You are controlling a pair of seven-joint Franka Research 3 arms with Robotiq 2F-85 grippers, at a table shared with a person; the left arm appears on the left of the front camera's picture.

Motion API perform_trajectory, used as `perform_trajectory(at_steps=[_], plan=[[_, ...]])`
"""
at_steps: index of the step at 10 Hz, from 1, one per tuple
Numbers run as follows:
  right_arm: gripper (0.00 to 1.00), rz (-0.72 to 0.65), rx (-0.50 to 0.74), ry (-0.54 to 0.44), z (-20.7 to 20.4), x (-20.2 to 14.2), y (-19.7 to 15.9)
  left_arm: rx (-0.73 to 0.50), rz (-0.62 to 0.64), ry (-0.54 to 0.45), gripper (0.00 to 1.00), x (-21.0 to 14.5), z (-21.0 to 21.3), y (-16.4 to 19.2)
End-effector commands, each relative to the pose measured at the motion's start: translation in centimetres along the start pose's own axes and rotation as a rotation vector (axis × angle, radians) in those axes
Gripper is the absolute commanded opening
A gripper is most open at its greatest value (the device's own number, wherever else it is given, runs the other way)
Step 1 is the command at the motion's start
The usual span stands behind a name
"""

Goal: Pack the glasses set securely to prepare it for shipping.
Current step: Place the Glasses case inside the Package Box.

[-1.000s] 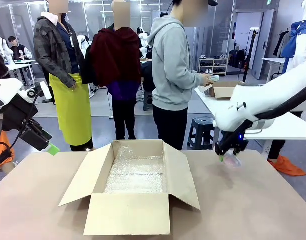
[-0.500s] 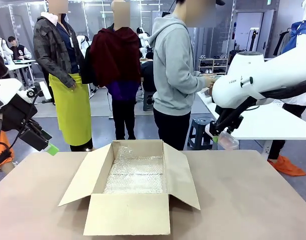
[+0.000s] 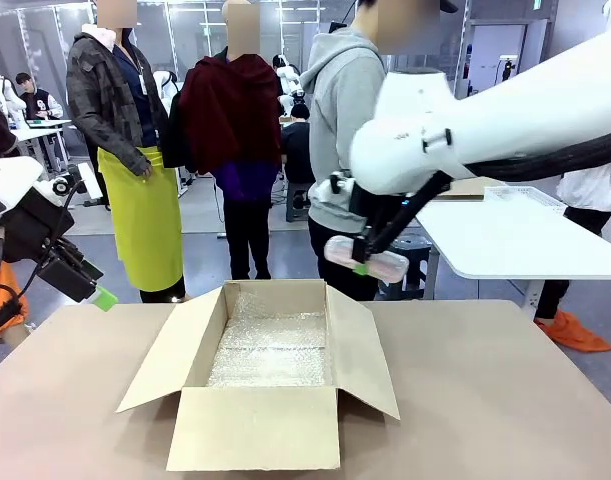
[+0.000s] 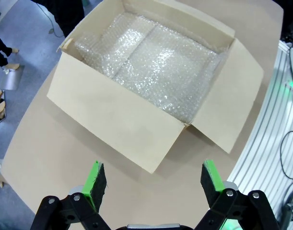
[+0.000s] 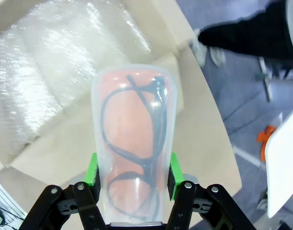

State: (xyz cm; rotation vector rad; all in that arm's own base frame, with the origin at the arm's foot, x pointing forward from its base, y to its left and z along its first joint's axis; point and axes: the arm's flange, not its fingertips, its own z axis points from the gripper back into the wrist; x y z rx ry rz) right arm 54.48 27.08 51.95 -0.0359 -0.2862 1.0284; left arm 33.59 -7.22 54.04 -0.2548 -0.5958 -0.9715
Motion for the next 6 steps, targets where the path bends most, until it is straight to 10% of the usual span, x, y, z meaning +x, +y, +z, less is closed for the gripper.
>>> perform_trajectory(at_steps=[1, 6], plan=[[0.37, 0.092, 0.017, 0.041, -1.8, 3.8, 0.7, -0.009, 0.008, -0.009, 1.00, 0.0, 0.2, -0.1], [0.37, 0.306, 0.009, 0.094, -9.4, 13.7, 7.0, -0.009, 0.008, -0.009, 1.00, 0.0, 0.2, -0.1]])
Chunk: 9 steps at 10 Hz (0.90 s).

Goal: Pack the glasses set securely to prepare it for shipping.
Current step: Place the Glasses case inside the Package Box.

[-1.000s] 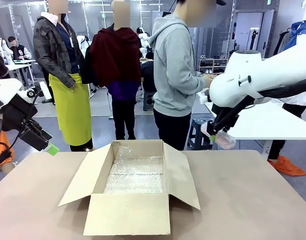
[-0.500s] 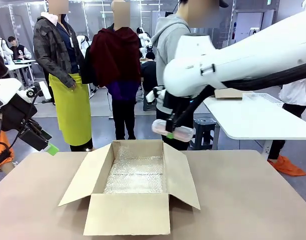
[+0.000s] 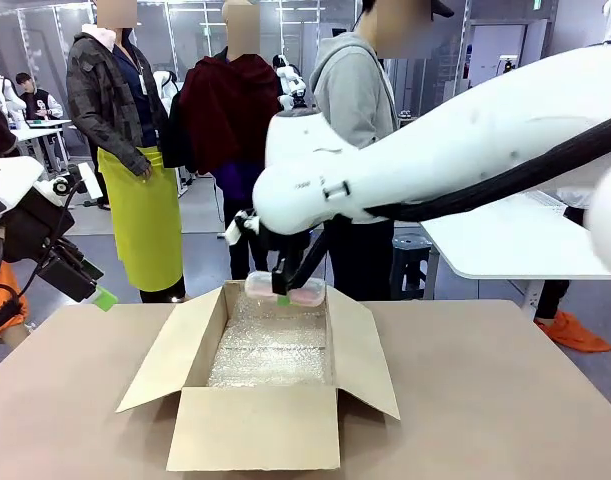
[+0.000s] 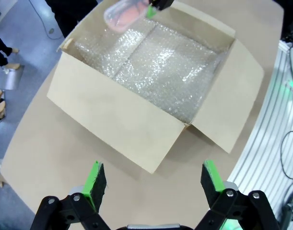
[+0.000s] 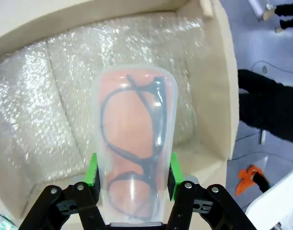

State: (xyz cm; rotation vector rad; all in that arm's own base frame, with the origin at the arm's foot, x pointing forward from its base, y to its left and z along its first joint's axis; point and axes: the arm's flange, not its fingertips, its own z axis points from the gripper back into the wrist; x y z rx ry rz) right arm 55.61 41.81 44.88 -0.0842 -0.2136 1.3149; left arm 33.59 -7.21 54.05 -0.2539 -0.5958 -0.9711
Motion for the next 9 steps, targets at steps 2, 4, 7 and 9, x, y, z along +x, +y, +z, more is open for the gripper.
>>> perform_trajectory(at_steps=[2, 4, 7, 9], plan=[[0.37, 0.050, 0.002, 0.061, -3.6, 4.0, -1.6, -0.010, 0.008, -0.010, 1.00, 0.0, 0.2, -0.1], [0.37, 0.038, 0.030, 0.078, -6.0, 4.5, -2.4, -0.010, 0.008, -0.010, 1.00, 0.0, 0.2, -0.1], [0.37, 0.013, 0.061, 0.106, -9.3, 3.9, -3.3, -0.010, 0.008, -0.010, 1.00, 0.0, 0.2, -0.1], [0.37, -0.009, 0.089, 0.107, -11.1, 3.5, -3.8, -0.010, 0.008, -0.010, 1.00, 0.0, 0.2, -0.1]])
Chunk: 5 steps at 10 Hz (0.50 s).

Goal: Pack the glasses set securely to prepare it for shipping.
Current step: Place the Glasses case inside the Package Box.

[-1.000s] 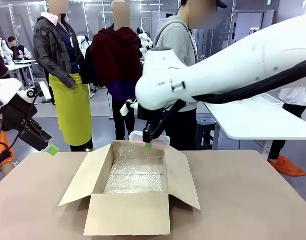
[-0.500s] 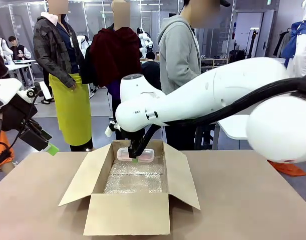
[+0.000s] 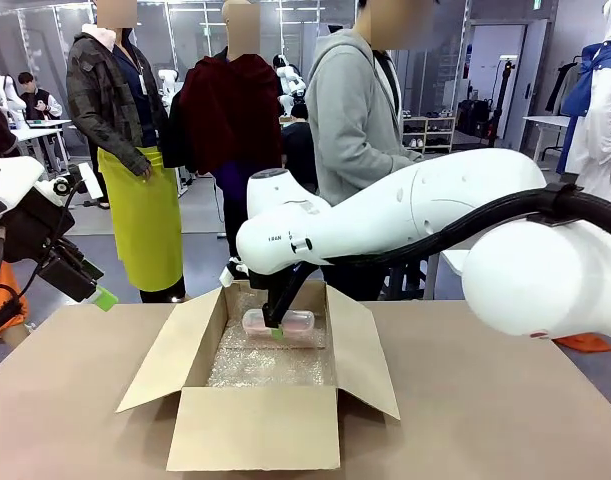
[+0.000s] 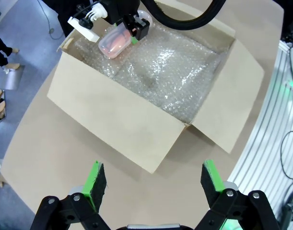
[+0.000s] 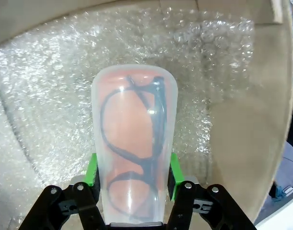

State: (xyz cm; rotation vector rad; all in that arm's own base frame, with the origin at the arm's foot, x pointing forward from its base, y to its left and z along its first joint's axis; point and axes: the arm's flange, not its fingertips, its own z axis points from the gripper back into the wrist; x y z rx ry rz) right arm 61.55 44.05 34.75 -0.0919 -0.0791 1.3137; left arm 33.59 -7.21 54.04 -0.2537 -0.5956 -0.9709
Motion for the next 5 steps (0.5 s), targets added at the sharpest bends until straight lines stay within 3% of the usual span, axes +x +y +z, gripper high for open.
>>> perform_trajectory(at_steps=[1, 2, 3, 5], plan=[[0.37, 0.000, 0.020, 0.009, -0.06, 0.89, -0.47, -0.010, 0.007, -0.010, 1.00, -0.01, 0.17, -0.14], [0.37, 0.007, 0.021, 0.001, -0.08, 0.88, -0.45, -0.010, 0.007, -0.010, 1.00, -0.01, 0.17, -0.14], [0.73, 0.020, 0.026, 0.002, -0.01, 0.86, -0.37, -0.010, 0.007, -0.010, 1.00, -0.01, 0.17, -0.14], [1.00, 0.029, 0.033, 0.001, 0.27, 0.83, -0.17, -0.010, 0.007, -0.010, 1.00, -0.01, 0.17, -0.14]])
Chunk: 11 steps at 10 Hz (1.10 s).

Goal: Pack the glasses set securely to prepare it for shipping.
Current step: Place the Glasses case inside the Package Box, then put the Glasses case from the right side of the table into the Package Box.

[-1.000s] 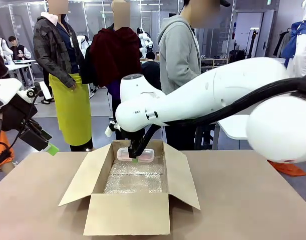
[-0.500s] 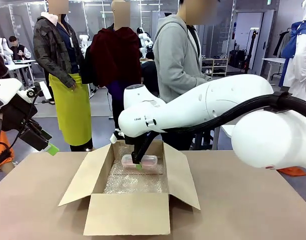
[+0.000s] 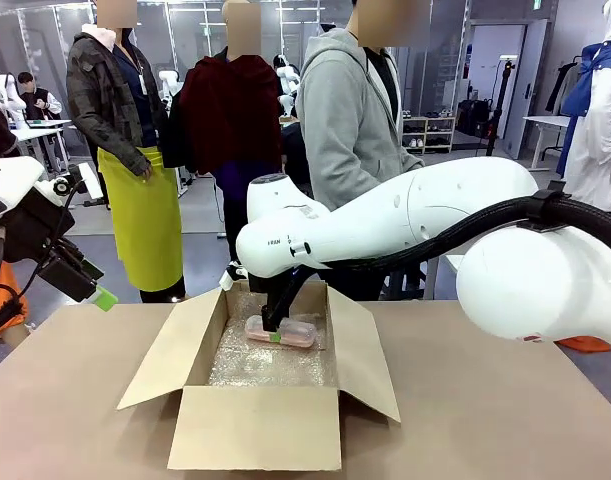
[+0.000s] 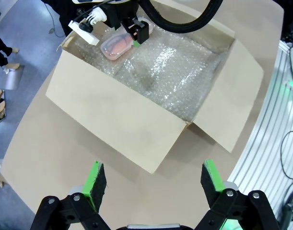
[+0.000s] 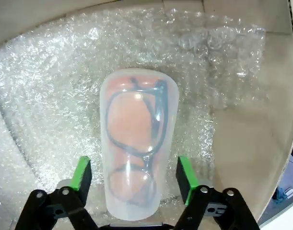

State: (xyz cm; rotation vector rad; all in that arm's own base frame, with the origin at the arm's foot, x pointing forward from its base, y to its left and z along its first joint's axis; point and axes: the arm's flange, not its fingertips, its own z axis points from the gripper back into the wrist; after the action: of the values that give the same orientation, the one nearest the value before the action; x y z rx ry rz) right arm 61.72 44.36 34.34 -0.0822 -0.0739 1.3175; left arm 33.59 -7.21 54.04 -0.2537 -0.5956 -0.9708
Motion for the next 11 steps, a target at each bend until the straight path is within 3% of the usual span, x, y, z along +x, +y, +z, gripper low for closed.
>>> perform_trajectory(at_steps=[1, 11], plan=[[1.00, 0.028, 0.022, -0.002, 0.9, 0.5, 0.0, -0.010, 0.007, -0.010, 1.00, 0.0, 0.2, -0.1], [1.00, 0.004, -0.001, -0.005, 0.4, 0.2, 0.1, -0.010, 0.007, -0.010, 1.00, 0.0, 0.2, -0.1]])
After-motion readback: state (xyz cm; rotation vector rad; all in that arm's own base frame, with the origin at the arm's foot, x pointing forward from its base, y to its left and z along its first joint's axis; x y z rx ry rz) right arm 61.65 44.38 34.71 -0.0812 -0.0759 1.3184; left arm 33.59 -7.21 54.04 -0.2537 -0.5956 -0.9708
